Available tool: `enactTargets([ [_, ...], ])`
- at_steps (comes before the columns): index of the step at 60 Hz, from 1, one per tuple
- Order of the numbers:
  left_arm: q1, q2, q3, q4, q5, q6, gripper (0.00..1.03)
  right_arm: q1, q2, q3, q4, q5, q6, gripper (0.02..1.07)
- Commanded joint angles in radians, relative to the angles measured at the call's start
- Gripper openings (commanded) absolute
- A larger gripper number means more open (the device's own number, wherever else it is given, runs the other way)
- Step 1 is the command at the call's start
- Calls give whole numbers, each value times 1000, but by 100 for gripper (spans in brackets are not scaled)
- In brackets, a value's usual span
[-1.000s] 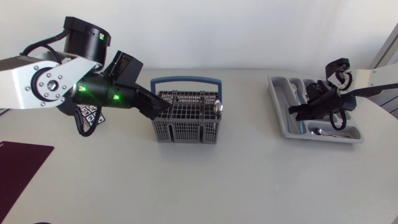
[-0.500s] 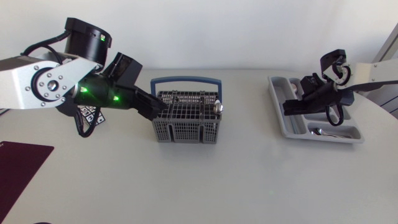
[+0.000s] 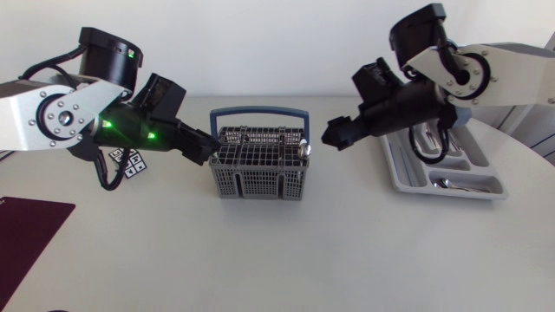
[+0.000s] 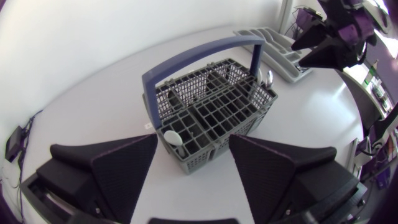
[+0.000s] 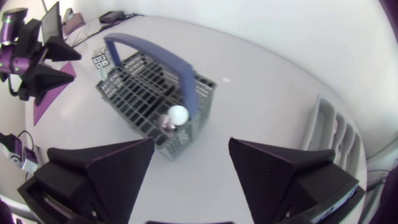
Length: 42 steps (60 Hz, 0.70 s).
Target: Transfer all utensils from the basket to the drawer tray.
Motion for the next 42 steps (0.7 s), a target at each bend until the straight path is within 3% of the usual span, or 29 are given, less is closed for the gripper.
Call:
enactTargets([
  [1, 32, -27, -38, -11, 26, 23, 80, 73, 0, 38, -10, 5, 67, 89],
  [24, 207, -47, -130, 54, 260, 137, 80, 312, 205, 193, 71, 73, 154, 89],
  [42, 290, -29, -200, 135, 359, 204, 81, 398, 386, 348, 88, 120, 171, 89],
])
